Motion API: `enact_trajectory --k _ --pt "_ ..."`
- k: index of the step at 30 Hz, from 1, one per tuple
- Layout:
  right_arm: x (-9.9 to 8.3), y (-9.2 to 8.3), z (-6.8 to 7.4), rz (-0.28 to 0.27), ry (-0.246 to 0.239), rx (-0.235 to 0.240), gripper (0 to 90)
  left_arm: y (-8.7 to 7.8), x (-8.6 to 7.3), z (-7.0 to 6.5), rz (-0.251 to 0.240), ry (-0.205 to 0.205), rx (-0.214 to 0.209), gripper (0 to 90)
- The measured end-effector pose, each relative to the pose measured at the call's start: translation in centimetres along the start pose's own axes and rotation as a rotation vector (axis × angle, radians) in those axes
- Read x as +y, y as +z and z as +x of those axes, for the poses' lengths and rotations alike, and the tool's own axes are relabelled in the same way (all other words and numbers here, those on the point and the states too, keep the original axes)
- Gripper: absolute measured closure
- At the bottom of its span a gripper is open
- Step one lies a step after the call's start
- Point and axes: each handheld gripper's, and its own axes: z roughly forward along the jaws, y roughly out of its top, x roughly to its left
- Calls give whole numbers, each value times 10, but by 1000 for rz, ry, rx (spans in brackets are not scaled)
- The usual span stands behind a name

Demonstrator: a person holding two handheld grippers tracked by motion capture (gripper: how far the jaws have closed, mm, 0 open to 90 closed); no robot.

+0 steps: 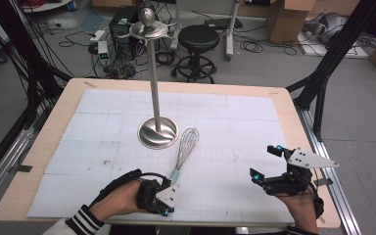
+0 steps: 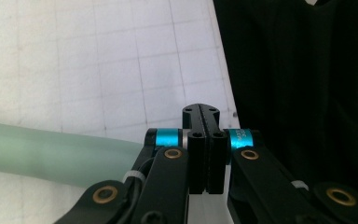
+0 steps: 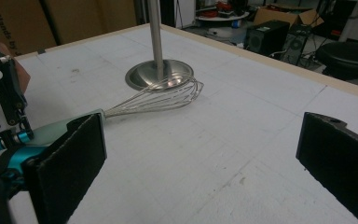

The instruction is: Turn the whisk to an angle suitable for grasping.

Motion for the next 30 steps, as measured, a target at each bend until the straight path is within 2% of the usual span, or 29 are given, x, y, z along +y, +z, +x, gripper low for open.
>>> enact_trajectory --k 4,19,30 --pt "0 0 0 -1 -1 1 5 -2 -5 0 12 -11 12 897" --pt "0 1 0 3 -4 2 5 -16 -19 0 -10 -42 30 897" --pt "0 1 0 2 -7 2 5 -27 -29 2 -4 -65 54 897"
